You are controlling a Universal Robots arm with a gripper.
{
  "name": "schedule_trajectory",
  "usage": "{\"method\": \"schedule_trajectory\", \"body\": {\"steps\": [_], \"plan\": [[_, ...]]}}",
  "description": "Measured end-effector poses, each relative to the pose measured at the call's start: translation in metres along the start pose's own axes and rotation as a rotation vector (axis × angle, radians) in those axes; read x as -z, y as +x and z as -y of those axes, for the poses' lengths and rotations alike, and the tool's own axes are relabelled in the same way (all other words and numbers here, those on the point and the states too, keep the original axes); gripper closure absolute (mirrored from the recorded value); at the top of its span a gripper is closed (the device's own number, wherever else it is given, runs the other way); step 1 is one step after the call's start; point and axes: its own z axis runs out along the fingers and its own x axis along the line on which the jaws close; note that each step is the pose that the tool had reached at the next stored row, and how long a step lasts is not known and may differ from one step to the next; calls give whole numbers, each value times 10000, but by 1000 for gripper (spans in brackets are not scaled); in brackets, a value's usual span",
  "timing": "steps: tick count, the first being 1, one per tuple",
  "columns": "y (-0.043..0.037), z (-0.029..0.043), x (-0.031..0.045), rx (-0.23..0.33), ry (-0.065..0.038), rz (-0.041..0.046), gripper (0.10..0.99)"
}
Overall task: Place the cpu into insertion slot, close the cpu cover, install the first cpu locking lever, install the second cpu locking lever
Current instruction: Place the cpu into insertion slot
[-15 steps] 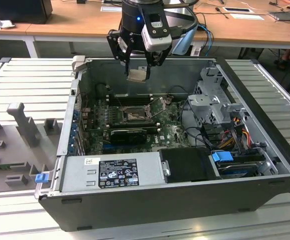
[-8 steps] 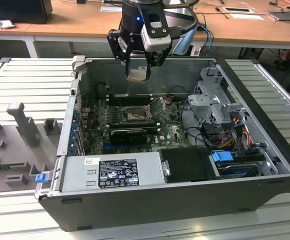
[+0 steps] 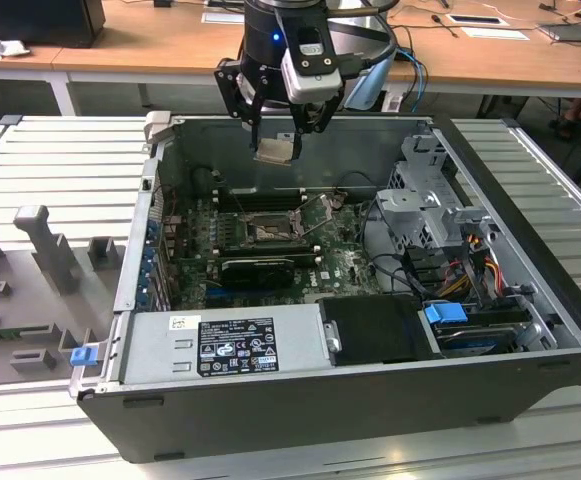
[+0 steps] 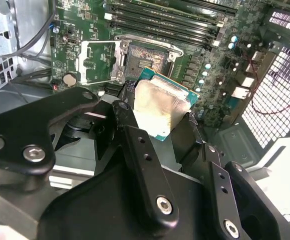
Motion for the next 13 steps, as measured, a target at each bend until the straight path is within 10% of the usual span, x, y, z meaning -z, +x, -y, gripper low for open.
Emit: {"method": "schedule_trajectory", "body": {"steps": [13], "plan": [[0, 0, 0, -365, -7, 33, 553]]}}
